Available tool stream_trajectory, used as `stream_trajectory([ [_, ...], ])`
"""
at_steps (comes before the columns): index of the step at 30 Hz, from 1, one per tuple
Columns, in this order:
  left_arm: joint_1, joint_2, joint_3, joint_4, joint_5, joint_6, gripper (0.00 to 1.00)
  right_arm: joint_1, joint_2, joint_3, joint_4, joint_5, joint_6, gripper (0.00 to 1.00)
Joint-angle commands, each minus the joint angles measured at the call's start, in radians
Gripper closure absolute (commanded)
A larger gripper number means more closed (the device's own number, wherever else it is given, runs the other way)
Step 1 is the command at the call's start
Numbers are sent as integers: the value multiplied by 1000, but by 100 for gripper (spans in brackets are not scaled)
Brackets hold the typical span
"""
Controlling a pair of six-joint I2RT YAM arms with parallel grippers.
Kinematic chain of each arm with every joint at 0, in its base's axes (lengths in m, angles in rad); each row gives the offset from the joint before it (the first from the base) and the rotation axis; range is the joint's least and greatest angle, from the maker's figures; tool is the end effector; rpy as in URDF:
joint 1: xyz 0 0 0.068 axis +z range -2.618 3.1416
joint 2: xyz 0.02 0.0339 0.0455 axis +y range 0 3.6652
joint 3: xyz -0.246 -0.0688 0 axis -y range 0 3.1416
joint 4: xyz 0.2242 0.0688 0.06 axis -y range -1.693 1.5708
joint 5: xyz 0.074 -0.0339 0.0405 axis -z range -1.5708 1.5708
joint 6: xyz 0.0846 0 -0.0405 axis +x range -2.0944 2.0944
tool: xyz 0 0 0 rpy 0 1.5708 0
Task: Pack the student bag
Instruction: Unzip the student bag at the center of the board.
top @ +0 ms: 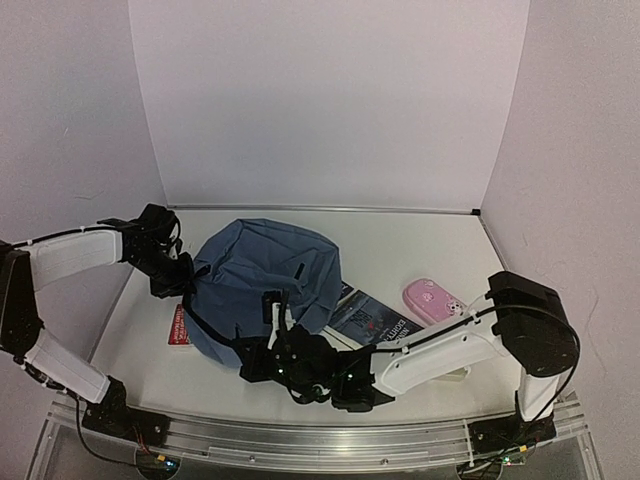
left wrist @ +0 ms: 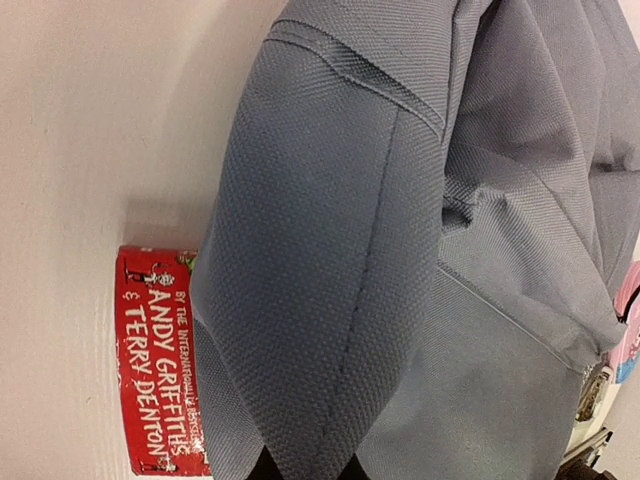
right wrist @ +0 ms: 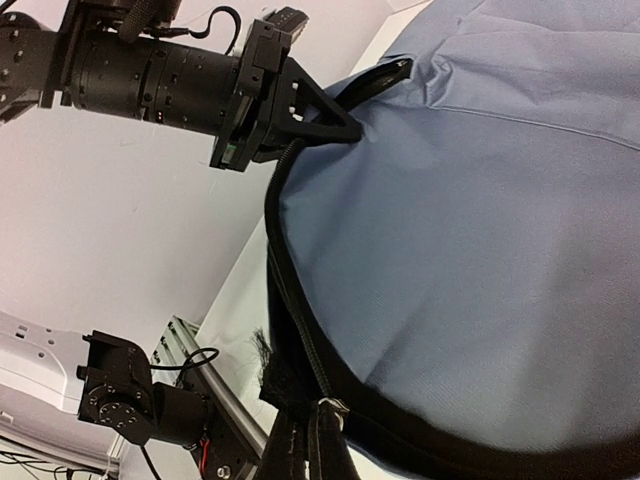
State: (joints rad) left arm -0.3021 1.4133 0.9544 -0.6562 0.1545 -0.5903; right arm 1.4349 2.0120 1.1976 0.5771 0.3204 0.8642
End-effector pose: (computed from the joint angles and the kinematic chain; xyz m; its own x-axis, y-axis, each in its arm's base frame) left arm 0.2619 -0.0952 0.1694 -0.9118 -0.2919 -0.2887 -0.1792 0.9157 -0.3598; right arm 0.0904 0.4646 0.1778 -0.7044 0.1773 -0.6874 -0.5594 0.4575 0.6912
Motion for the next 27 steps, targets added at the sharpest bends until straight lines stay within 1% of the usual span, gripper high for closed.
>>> stream_trajectory([
  [1, 30, 82, 132, 102, -123, 75, 100, 13, -93, -52, -16, 28, 9, 100],
  [4, 32, 160, 186, 127, -118, 97, 100, 13, -113, -71, -30, 51, 11, 100],
  [12, 37, 337, 362, 121, -82, 140, 100, 14, -135, -90, -38, 71, 19, 100],
  [13, 37, 349, 379, 111, -79, 142, 99, 14, -134, -86, -40, 67, 16, 100],
  [15, 36, 353, 400, 97, -77, 143, 94, 13, -127, -71, -43, 62, 11, 100],
  [16, 36, 347, 402, 91, -77, 142, 91, 13, -123, -63, -45, 61, 9, 100],
  [17, 37, 337, 397, 85, -76, 140, 84, 13, -117, -52, -45, 61, 6, 100],
  [19, 37, 298, 372, 74, -76, 130, 56, 14, -104, -28, -46, 61, -5, 100],
  [21, 36, 242, 336, 55, -81, 114, 32, 13, -90, 2, -49, 62, -18, 100],
  [22, 36, 216, 306, 43, -83, 99, 26, 14, -79, 18, -53, 62, -27, 100],
  [24, 36, 155, 259, 17, -72, 69, 20, 12, -59, 60, -65, 65, -46, 100],
  [27, 22, 70, 160, -8, -8, 4, 18, 4, -24, 114, -86, 61, -64, 100],
])
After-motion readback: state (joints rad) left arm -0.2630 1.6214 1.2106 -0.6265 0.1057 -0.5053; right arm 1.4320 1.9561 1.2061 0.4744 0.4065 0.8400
